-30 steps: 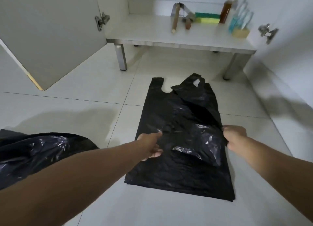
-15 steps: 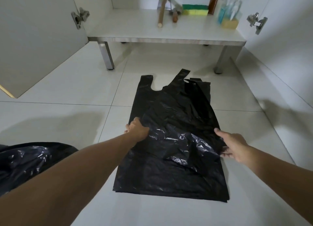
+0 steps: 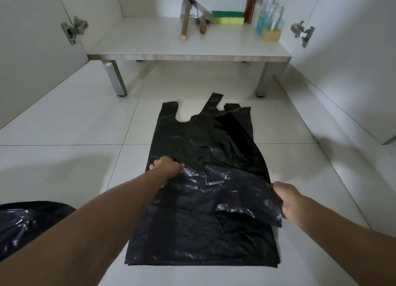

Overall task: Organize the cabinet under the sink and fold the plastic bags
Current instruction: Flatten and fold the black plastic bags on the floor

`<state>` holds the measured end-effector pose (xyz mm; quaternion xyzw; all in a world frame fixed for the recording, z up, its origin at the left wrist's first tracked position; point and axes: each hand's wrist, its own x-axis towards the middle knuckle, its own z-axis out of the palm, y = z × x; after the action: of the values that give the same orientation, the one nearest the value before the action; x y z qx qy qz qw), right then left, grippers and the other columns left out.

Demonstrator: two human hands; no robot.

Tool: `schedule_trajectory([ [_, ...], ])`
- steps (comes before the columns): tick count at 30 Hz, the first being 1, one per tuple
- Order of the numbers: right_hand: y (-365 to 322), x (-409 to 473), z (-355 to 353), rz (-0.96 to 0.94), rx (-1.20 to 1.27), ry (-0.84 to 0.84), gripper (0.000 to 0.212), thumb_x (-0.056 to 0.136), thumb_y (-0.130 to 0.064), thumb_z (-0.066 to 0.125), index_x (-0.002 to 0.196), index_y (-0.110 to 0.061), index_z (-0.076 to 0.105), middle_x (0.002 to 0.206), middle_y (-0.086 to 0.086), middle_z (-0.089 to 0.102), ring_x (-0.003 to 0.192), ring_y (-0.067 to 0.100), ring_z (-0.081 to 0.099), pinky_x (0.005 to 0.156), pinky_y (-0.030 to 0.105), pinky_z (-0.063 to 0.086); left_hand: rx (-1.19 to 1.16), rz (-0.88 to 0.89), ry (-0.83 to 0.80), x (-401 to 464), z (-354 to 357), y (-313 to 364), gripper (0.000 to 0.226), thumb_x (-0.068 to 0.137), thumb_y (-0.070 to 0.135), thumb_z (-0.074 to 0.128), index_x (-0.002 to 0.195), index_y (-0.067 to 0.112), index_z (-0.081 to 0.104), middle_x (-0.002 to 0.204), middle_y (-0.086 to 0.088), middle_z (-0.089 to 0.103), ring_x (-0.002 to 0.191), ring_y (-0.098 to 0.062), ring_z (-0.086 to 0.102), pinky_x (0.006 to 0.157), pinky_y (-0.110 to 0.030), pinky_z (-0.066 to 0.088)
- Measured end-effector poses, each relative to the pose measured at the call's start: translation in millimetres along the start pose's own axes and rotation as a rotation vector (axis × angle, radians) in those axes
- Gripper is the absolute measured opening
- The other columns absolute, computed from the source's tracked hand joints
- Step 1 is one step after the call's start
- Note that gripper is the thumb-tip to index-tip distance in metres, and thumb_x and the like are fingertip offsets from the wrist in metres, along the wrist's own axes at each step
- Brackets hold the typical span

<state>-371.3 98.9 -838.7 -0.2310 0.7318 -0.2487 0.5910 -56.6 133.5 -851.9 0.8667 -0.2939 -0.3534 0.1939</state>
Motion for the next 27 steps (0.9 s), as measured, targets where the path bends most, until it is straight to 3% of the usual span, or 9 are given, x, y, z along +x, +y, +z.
schedule_trajectory([
  [2,3.7,-1.9,3.2,0.020,0.006,-0.025,0.017,0.096,0.002,0.047,0.085,0.002,0.060,0.079,0.019,0.062,0.064,0.032,0.061,0.050,0.036,0.056,-0.078,0.045,0.005,-8.2,-1.8,8.8,0.046,0.076,0.049,0.071,0.110,0.017,0.068,0.123,-0.010,0.060,0.119,-0.034,0.051,0.104,-0.041,0.043],
  [5,2.5,1.9,5.9,-0.025,-0.034,0.003,0.011,0.095,0.001,0.051,0.097,0.007,0.060,0.085,0.022,0.063,0.068,0.034,0.063,0.051,0.039,0.057,-0.302,0.128,0.095,-17.3,-7.4,25.1,0.018,0.081,0.028,0.075,0.086,0.013,0.066,0.101,-0.012,0.071,0.094,-0.028,0.067,0.088,-0.038,0.055],
  [9,-10.3,3.2,15.9,-0.171,-0.102,0.044,0.018,0.097,-0.008,0.057,0.107,0.003,0.066,0.100,0.021,0.067,0.090,0.035,0.067,0.086,0.046,0.056,-0.336,0.354,0.369,-38.6,-39.1,51.2,0.016,0.094,0.015,0.060,0.110,0.010,0.061,0.098,-0.003,0.060,0.089,-0.017,0.056,0.079,-0.027,0.047],
  [12,-16.2,-4.6,29.4,-0.237,-0.113,0.026,0.016,0.097,-0.008,0.057,0.105,-0.001,0.069,0.100,0.017,0.068,0.093,0.033,0.067,0.090,0.042,0.055,-0.255,0.502,0.499,-56.7,-51.1,33.9,0.018,0.097,0.016,0.052,0.112,0.006,0.055,0.094,-0.010,0.062,0.085,-0.028,0.056,0.075,-0.033,0.044],
  [15,-9.5,-12.2,37.9,-0.176,-0.127,0.040,0.018,0.096,-0.011,0.057,0.107,0.002,0.062,0.101,0.017,0.063,0.092,0.034,0.063,0.089,0.042,0.054,-0.106,0.351,0.424,-64.7,-44.4,-12.2,0.023,0.096,0.020,0.053,0.116,0.009,0.054,0.105,-0.018,0.065,0.095,-0.037,0.059,0.077,-0.037,0.044],
  [20,5.3,-28.5,45.0,-0.194,-0.304,0.047,0.030,0.092,-0.031,0.062,0.106,-0.005,0.063,0.107,0.014,0.064,0.094,0.035,0.063,0.073,0.040,0.059,-0.112,0.044,0.267,-65.2,-49.5,-65.3,0.029,0.092,0.018,0.062,0.117,0.004,0.057,0.114,-0.018,0.062,0.092,-0.028,0.053,0.079,-0.032,0.042],
  [23,9.9,-34.6,42.4,-0.316,-0.436,0.103,0.013,0.085,-0.015,0.070,0.093,-0.006,0.067,0.101,0.014,0.069,0.091,0.034,0.065,0.082,0.043,0.059,-0.154,-0.004,0.137,-66.4,-51.7,-79.3,0.036,0.086,0.018,0.070,0.117,0.007,0.057,0.110,-0.013,0.064,0.096,-0.029,0.059,0.083,-0.034,0.049],
  [25,10.8,-40.0,37.8,-0.404,-0.471,0.166,0.020,0.086,-0.011,0.071,0.105,-0.007,0.066,0.109,0.014,0.068,0.100,0.034,0.064,0.087,0.036,0.054,-0.241,-0.023,0.047,-69.8,-51.4,-85.4,0.043,0.079,0.011,0.075,0.118,0.007,0.056,0.102,-0.011,0.067,0.094,-0.029,0.063,0.087,-0.038,0.053],
  [27,11.6,-45.9,32.3,-0.504,-0.460,0.237,0.029,0.090,-0.013,0.069,0.118,-0.007,0.062,0.117,0.014,0.065,0.103,0.032,0.062,0.084,0.029,0.047,-0.278,-0.013,0.065,-73.5,-52.6,-87.2,0.042,0.077,0.002,0.072,0.116,0.007,0.058,0.095,-0.011,0.068,0.091,-0.029,0.066,0.083,-0.038,0.056],
])
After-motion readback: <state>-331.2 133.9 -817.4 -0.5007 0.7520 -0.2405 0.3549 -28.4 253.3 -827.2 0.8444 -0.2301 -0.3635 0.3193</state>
